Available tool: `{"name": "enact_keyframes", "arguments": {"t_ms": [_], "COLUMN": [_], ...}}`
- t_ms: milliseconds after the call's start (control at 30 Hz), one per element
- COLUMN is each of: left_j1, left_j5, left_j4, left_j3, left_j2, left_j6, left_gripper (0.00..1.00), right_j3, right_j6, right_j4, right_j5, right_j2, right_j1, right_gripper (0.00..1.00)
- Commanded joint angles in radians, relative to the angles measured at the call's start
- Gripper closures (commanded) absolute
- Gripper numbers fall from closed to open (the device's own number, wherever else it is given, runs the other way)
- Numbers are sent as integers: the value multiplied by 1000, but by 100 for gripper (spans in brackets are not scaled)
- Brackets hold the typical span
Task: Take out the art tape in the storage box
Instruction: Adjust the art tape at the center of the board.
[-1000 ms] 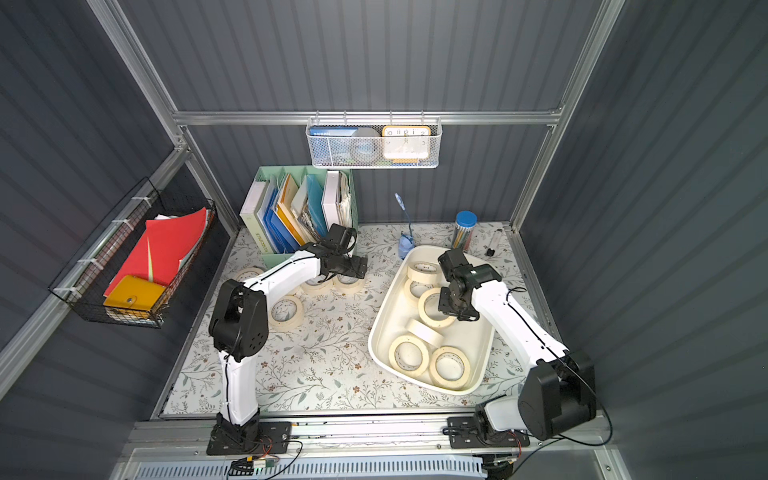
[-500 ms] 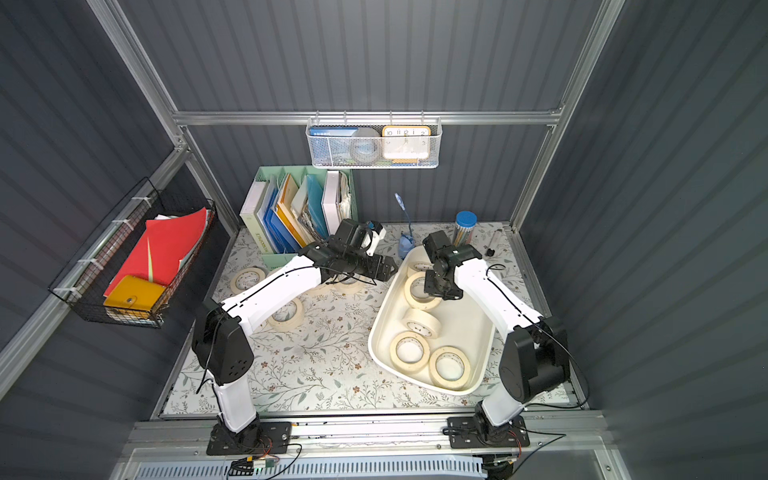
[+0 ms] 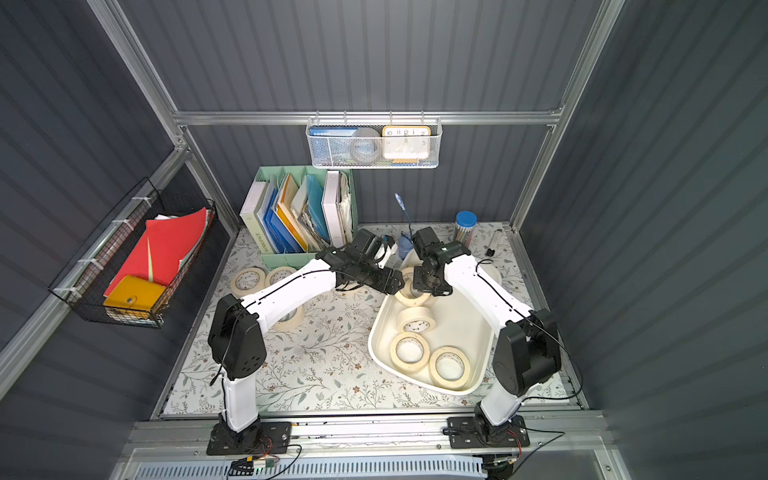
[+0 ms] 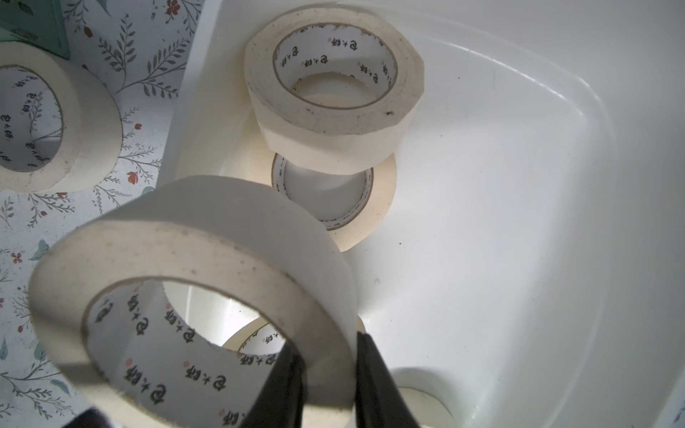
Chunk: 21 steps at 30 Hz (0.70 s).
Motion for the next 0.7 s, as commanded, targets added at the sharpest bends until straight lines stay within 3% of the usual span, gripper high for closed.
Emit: {"name": "enact_keyframes", "arguments": {"t_ms": [0,167,467,567,667], "left_j1": [1,2,2,1,2], "left_j5": [-33,-46,-57,-64,-69], "left_j4": [-7,11,18,17,11], "left_j3": [34,49,68,64,48], "left_j2": [36,59,69,60,37], "left_j6": [18,13,4,3,2], "left_gripper": [14,26,84,95,97], "right_j3": [27,22,-8,-8,-3], "right_j6": [14,24,38,39,40], "right_j4": [0,-3,19,24,25], "right_j5": [-18,-27,-55,-49,-33], "right_j2": [-26,-46,-70,-81,-94], "right_j1": [18,44,59,59,57], "right_gripper": [100,100,100,86,70]}}
